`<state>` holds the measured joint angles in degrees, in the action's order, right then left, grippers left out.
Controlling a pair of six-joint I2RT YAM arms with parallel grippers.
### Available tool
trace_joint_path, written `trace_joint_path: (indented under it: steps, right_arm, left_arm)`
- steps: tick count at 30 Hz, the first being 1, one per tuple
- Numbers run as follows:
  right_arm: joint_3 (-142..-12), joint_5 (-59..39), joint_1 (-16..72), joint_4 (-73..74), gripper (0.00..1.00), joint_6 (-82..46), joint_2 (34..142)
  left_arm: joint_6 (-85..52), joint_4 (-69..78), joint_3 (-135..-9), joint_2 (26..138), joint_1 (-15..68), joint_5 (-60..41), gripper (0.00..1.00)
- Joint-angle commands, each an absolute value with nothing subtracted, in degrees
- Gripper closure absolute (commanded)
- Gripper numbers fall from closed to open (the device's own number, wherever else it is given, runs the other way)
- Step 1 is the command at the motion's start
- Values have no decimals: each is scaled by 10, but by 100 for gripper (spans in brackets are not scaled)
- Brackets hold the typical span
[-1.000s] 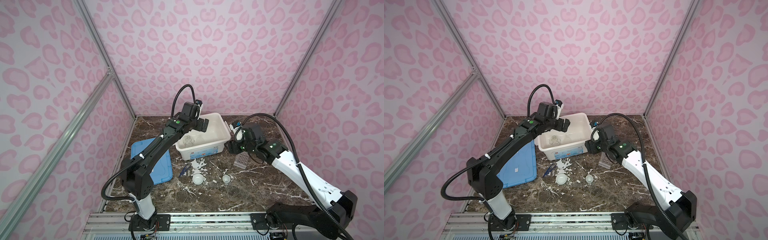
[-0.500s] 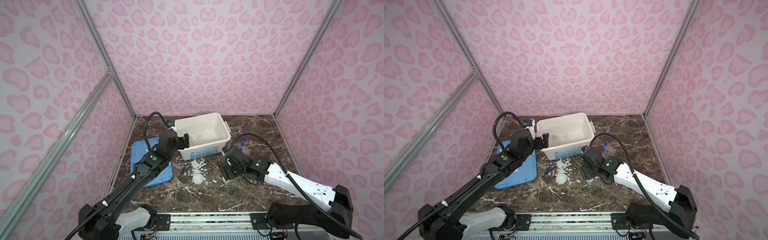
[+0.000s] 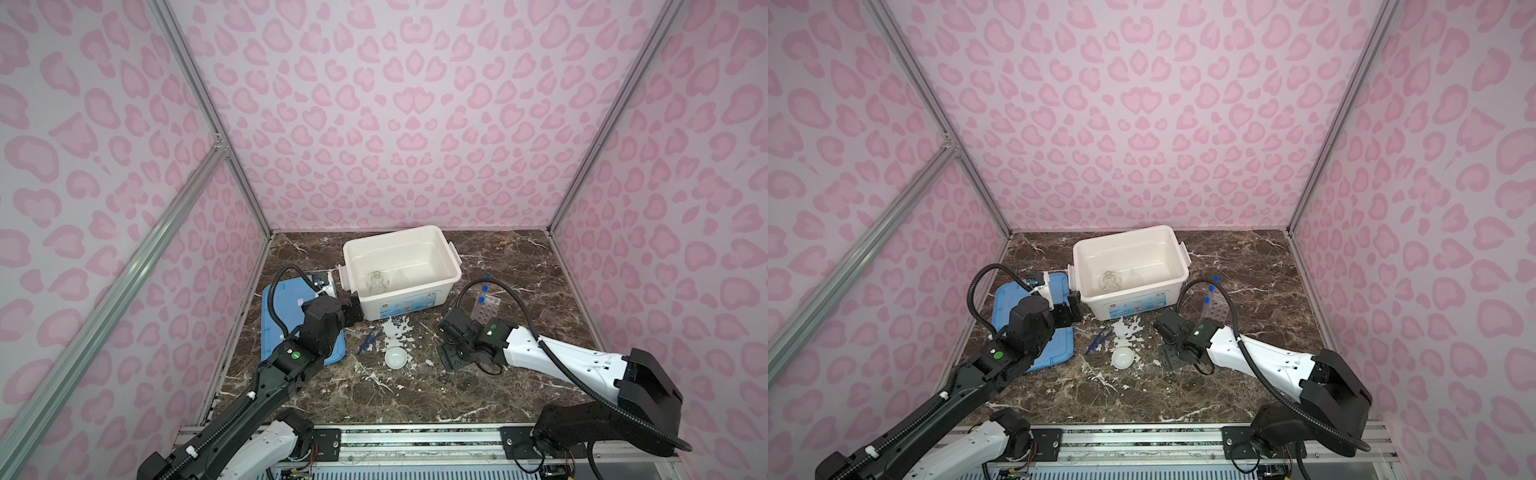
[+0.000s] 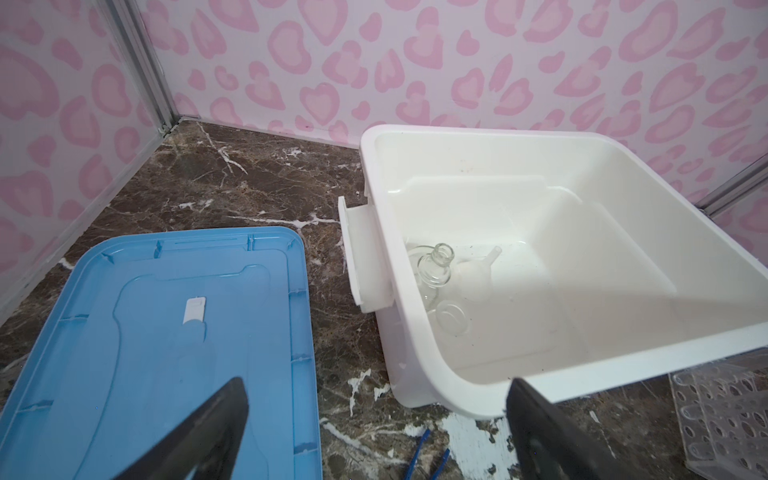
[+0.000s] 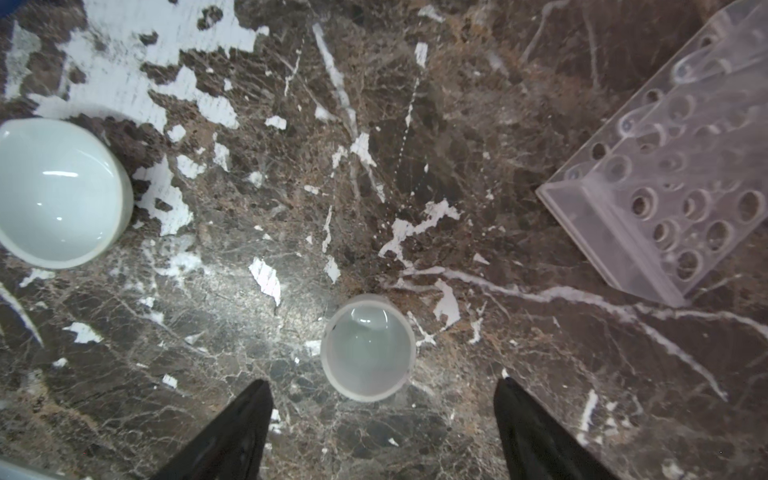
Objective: Organize the chemistry lab equipment
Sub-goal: 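Withdraw the left gripper from the bin while the right gripper moves toward the white cup, then lower the right gripper over the white cup while the left arm draws back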
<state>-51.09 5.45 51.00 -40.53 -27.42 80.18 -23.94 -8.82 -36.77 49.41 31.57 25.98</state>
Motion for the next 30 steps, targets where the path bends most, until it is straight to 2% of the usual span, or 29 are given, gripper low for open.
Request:
trace_joint_path:
  steps: [1, 8, 21, 30]
  right_arm:
    - [-509, 29, 508, -385, 18, -271, 824]
    - [-500, 11, 486, -371, 27, -267, 856]
    - [-502, -30, 461, -347, 33, -240, 888]
    - [-505, -23, 462, -359, 38, -242, 894]
  left_arm:
    - [-257, -70, -348, 474, 316, 276, 2]
    - [-271, -84, -317, 439, 316, 284, 2]
    - [-284, -98, -299, 413, 316, 282, 2]
    - [-281, -101, -297, 410, 316, 279, 2]
